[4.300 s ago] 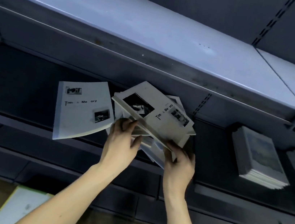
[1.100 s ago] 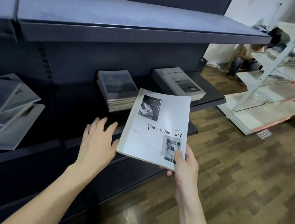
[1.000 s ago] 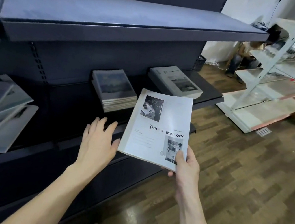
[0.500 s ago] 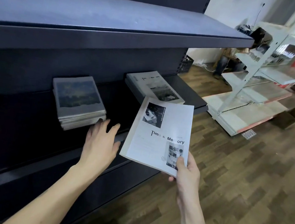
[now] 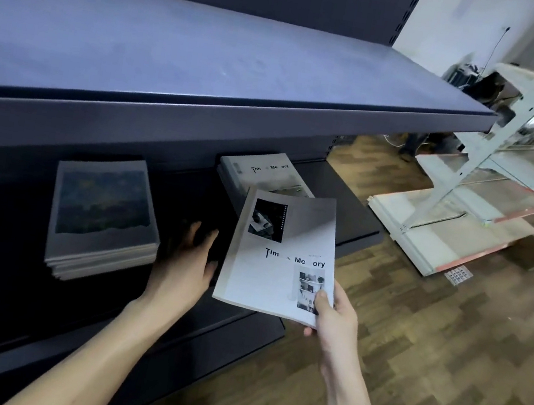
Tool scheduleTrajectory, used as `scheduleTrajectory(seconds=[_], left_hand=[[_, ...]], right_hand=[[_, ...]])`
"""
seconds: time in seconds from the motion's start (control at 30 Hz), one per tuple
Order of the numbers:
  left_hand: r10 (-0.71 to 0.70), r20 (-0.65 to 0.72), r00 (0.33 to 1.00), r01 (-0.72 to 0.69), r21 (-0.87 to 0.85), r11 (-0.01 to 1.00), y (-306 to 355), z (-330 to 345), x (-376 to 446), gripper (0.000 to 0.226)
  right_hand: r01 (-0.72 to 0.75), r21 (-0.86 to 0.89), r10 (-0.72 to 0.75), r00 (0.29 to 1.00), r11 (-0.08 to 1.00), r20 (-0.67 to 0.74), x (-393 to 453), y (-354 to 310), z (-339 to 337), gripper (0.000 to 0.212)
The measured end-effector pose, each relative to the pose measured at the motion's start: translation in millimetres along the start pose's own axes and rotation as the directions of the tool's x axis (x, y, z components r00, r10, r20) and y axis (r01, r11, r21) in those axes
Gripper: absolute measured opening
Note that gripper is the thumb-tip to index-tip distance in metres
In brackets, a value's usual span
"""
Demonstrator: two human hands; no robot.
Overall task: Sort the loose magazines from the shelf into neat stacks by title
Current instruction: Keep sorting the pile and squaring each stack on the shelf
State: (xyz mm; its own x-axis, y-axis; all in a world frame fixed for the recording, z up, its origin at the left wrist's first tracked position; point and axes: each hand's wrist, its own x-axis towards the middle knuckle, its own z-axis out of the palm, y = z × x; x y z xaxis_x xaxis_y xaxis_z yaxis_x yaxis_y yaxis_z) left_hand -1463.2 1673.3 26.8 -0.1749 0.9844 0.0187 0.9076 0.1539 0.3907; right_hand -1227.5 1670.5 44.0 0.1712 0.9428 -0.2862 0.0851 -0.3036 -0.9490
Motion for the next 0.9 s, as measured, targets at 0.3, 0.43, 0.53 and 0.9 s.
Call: scheduleTrajectory(seconds=[0.3,0.43,0.53,0.9], left_hand=[[-0.111,0.023,0.994,0.112,-0.048,0.993,14.3,17.9,26.6,0.059],[-0.204,-0.023,0.979,0.204,-0.018,0.979,26.4,23.0,36.1,0.056],[-0.279,-0.050,0.959,0.279,0.000,0.960,44.4,25.7,41.1,0.054],[-0.452,-0.141,0.881,0.464,0.074,0.883,115.7,33.9,55.8,0.054]], right_hand=[[-0.016,-0.084,0.023,0.997,0.996,0.075,69.3,1.9,-8.3,0.029],[0.035,-0.168,-0.009,0.988,0.985,0.151,107.4,-5.4,-14.5,0.027],[0.118,-0.242,-0.065,0.975,0.963,0.214,136.6,-17.4,-21.1,0.031],[0.359,-0.425,-0.166,0.889,0.831,0.426,209.6,-47.2,-34.8,0.035]])
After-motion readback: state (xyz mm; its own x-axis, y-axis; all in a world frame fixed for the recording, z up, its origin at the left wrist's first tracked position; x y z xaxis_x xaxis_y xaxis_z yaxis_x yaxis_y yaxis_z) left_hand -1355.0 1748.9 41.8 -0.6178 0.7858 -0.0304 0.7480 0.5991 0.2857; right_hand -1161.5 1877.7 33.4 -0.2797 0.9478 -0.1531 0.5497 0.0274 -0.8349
